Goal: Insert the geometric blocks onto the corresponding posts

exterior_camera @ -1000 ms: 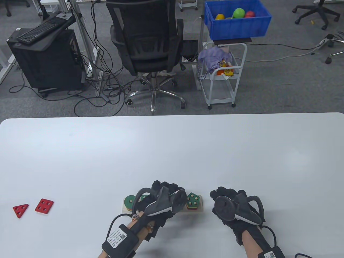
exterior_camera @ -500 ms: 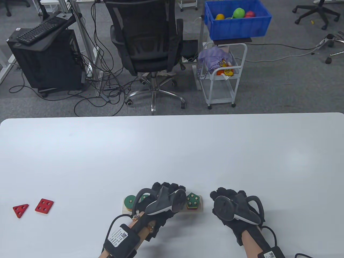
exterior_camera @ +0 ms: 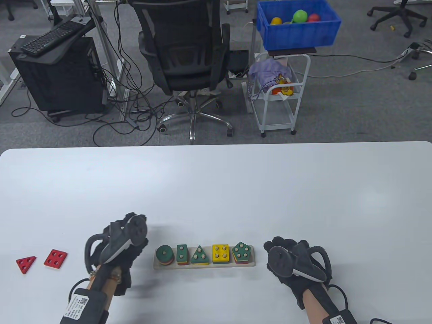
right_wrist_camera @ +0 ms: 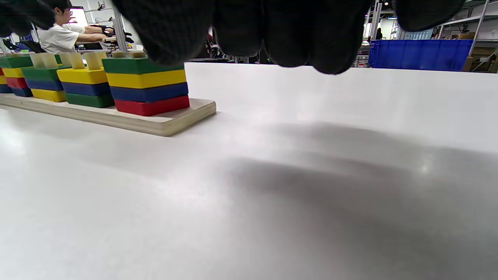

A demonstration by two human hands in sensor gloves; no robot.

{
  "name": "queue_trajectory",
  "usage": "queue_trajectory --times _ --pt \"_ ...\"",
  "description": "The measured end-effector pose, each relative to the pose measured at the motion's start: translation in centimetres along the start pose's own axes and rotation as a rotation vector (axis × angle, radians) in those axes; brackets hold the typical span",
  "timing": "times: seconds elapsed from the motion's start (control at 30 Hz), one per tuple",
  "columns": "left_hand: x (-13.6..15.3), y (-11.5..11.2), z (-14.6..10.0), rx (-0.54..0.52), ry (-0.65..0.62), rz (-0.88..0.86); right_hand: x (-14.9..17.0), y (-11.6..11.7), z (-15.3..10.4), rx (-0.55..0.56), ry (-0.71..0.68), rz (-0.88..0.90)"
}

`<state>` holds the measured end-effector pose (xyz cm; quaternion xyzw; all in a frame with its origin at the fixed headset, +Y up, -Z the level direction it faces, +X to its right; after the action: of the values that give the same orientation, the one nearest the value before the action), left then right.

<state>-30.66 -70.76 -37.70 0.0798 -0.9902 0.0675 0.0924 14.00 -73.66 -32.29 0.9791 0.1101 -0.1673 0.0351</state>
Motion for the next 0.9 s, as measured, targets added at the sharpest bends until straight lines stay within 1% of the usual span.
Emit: queue_trajectory --times 0.03,0.1,0.13,0.17,0.27,0.4,0.47,0.6,0.67,0.73,0.9 --pt "1.5 0.1 0.1 -0.013 0.031 -0.012 0.0 0.0 0.0 -0.003 0.0 0.0" --pt "5.6 0.3 0.2 -0.048 0.113 -0.06 0.0 0.1 0.0 -0.008 0.002 0.001" --pt "6.7 0.3 0.2 -0.052 0.14 -0.071 0.1 0.1 0.0 -0.009 0.002 0.001" --pt "8.5 0.3 0.1 -0.06 0.179 -0.093 0.1 0.1 0.0 -0.01 0.004 0.003" --pt "12.3 -0.4 -0.1 -0.062 0.259 -0.143 0.2 0.1 0.0 -0.014 0.009 0.004" --pt "15.5 -1.3 -0.2 -0.016 0.393 -0.033 0.2 0.3 0.0 -0.026 0.012 0.007" --pt "16.8 -1.8 -0.1 -0.008 0.451 0.0 0.2 0.4 0.0 -0.033 0.012 0.004" --pt "18.5 -2.9 0.1 0.051 0.551 0.061 -0.2 0.7 0.1 -0.049 0.0 -0.005" --pt "18.9 -3.3 0.1 0.072 0.563 0.072 -0.4 0.8 0.2 -0.055 -0.007 -0.012" --pt "18.9 -3.5 0.2 0.069 0.56 0.081 -0.6 0.8 0.2 -0.057 -0.011 -0.016" --pt "17.8 -3.3 0.4 0.04 0.533 0.119 -0.6 0.8 0.2 -0.053 -0.014 -0.016"
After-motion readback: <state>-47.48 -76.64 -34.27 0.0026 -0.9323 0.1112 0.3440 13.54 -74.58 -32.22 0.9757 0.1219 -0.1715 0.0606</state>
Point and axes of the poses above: the tracker on the back of each hand, its own x axis roughly to the little-finger side, its own z axis roughly from the wrist to the fingertips, y = z × x, the point moved 4 cm from there along z, roughly from the wrist to the fingertips, and after that the axes turned 14 degrees about -z, right-handed, at the moved point
